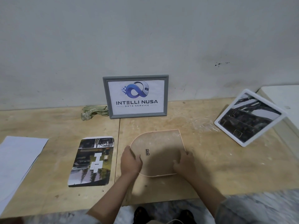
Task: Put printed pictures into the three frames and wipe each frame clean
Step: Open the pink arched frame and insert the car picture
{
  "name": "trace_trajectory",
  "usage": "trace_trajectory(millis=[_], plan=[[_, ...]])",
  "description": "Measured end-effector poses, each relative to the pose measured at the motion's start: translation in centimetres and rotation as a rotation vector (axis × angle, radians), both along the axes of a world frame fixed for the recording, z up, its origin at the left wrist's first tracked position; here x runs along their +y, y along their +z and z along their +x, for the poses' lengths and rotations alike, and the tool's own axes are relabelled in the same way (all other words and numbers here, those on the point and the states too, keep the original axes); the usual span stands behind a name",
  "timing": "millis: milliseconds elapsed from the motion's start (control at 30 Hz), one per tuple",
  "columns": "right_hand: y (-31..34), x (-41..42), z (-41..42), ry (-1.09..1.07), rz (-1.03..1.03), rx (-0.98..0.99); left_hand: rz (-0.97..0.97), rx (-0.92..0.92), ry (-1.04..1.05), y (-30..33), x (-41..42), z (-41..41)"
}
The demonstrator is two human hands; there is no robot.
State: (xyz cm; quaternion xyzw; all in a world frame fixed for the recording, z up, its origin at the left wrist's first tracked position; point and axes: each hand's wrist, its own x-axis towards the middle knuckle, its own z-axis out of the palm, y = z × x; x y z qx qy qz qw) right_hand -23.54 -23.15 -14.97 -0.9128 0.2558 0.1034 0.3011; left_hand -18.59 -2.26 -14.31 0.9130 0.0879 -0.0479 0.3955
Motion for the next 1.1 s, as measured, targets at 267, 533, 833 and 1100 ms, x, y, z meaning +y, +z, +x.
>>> trace_trajectory(millis=[267, 533, 833, 1100], plan=[[-0.4, -1.9, 0.6, -0.263, 0.2, -0.044, -0.052, 0.262, 0.111, 1.2, 1.6, 3.2], [3.3, -1.2, 1.1, -0.019, 0.216, -0.206, 0.021, 0.262, 0.016, 5.1, 2.6, 6.7], [10.7, 0.8, 1.5, 0.83, -0.392, -0.565, -0.183, 0.422, 0.064, 11.4, 5.8, 10.9], [13.1, 1.6, 5.2, 0.425, -0.001, -0.817, -0.659, 0.379, 0.248, 14.2, 7.3, 11.0]])
